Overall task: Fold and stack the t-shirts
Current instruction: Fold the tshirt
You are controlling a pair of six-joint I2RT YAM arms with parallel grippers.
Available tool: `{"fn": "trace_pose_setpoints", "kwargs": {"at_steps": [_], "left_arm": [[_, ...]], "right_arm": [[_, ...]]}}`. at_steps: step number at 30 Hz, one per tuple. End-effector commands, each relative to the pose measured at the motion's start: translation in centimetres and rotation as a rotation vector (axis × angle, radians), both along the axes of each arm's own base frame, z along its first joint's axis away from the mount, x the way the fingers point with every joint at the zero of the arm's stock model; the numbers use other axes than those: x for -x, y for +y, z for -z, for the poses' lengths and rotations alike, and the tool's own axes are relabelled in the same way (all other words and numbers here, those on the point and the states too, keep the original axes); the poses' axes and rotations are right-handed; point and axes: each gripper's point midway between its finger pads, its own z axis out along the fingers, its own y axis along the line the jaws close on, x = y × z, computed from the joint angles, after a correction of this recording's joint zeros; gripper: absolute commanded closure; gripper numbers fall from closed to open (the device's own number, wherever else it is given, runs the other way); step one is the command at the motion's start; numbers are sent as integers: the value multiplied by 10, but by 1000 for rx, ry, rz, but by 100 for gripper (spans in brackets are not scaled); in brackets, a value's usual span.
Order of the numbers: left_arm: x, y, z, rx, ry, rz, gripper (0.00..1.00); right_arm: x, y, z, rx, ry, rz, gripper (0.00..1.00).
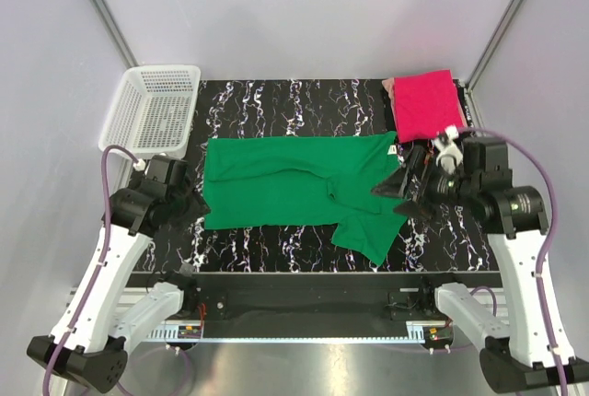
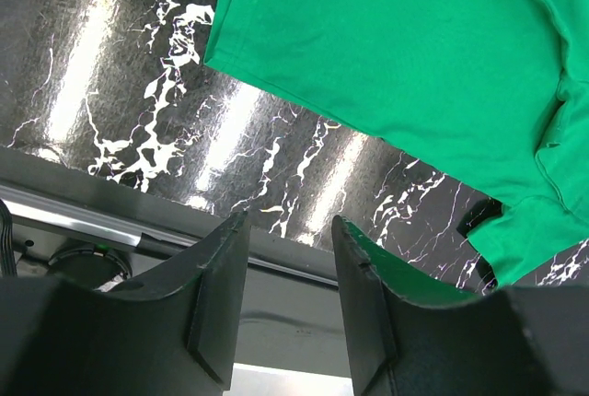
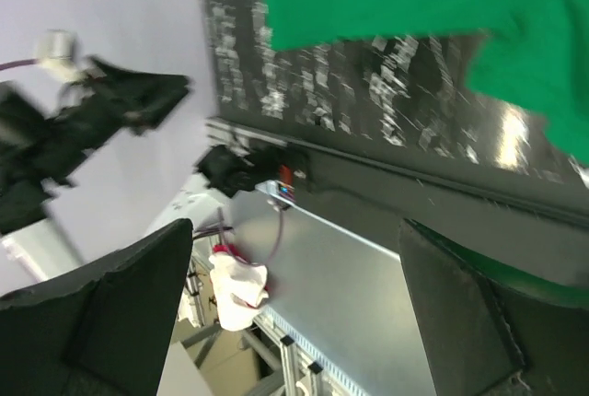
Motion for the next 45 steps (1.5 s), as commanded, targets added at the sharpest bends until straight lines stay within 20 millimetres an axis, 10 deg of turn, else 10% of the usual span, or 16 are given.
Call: {"fn": "trace_pose_setpoints", "kwargs": {"at_steps": [1, 9, 16, 21, 28, 45], "left_arm": [[-9, 2, -13, -3, -51, -43, 55], [-11, -6, -4, -11, -16, -31, 55], [-4, -8, 4, -32, 3, -19, 55], [10, 2, 22, -57, 50, -58, 54], [17, 4, 36, -75, 85, -40, 52], [27, -1, 45, -61, 119, 29, 52]], "right_arm": [[29, -22, 57, 146, 215, 86, 0], [30, 11, 8, -121, -43, -46, 0], [31, 31, 43, -289, 175, -136, 0], [12, -22, 97, 201, 232, 12, 0], [39, -47, 190, 382, 454, 44, 3], [37, -18, 208, 190, 582, 177, 6]]}}
